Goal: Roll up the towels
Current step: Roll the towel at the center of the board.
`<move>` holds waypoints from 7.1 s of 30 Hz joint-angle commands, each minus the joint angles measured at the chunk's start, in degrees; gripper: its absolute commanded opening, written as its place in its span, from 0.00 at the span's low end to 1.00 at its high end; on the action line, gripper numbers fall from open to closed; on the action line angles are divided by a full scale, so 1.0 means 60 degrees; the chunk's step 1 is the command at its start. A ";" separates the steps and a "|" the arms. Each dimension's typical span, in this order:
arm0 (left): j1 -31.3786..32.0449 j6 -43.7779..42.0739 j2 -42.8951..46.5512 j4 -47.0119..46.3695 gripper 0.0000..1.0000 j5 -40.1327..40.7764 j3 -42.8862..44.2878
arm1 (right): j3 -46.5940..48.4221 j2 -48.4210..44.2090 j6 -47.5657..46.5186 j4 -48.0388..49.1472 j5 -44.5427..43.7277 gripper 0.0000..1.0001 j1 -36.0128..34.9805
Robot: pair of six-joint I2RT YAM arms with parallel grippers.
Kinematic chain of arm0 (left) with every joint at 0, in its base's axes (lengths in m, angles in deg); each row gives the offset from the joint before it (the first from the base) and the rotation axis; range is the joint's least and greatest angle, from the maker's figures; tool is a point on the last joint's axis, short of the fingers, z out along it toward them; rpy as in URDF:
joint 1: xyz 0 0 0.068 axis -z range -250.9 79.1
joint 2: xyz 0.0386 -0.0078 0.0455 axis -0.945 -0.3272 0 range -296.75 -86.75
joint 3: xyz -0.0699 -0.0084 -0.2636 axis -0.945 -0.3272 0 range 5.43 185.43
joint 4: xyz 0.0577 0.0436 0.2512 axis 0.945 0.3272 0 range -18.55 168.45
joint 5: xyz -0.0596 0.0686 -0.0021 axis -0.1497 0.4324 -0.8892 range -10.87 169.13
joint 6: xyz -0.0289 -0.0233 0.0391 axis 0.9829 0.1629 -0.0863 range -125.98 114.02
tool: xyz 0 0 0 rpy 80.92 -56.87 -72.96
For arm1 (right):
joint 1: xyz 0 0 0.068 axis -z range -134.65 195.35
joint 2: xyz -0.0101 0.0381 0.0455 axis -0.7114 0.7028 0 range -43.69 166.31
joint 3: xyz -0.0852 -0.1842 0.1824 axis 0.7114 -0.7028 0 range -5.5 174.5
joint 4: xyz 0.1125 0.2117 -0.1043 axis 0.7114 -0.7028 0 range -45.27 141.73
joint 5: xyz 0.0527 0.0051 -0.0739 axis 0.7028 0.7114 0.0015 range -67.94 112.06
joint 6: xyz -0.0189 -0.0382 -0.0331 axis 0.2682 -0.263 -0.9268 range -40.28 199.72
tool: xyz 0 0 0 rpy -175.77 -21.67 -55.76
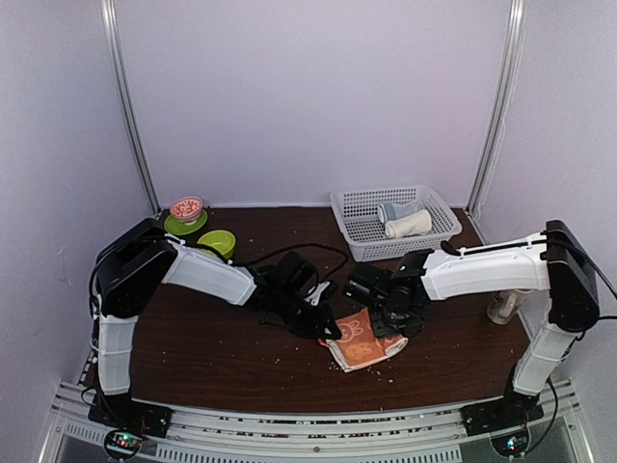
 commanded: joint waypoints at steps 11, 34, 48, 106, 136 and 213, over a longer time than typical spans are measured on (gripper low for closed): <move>0.0023 0.0099 -0.0077 0.0147 0.09 -0.0114 -0.0321 | 0.0864 0.0855 -0.0116 0.0426 0.0709 0.05 -0.0469; 0.0023 0.0094 -0.0006 0.0153 0.09 -0.0077 -0.0419 | -0.0463 -0.0281 -0.0637 0.2849 0.2637 0.51 -0.0486; -0.0006 0.0106 0.0524 0.0438 0.09 0.0090 -0.0345 | -0.0922 -0.0052 -0.1065 0.3983 0.4170 0.55 -0.0485; -0.0547 0.1879 -0.1798 -0.1050 0.09 -0.0837 0.1549 | -0.1895 -0.1875 -0.2444 0.4410 0.4416 0.81 -0.0186; -0.0314 0.1447 -0.0918 -0.0743 0.10 -0.1057 0.0978 | -0.2717 -0.1564 -0.2412 0.2073 0.2517 0.75 0.0377; -0.0372 0.2093 -0.0905 -0.2195 0.09 -0.0861 0.0489 | -0.0613 -0.0359 -0.2669 0.2652 0.1782 0.25 -0.0943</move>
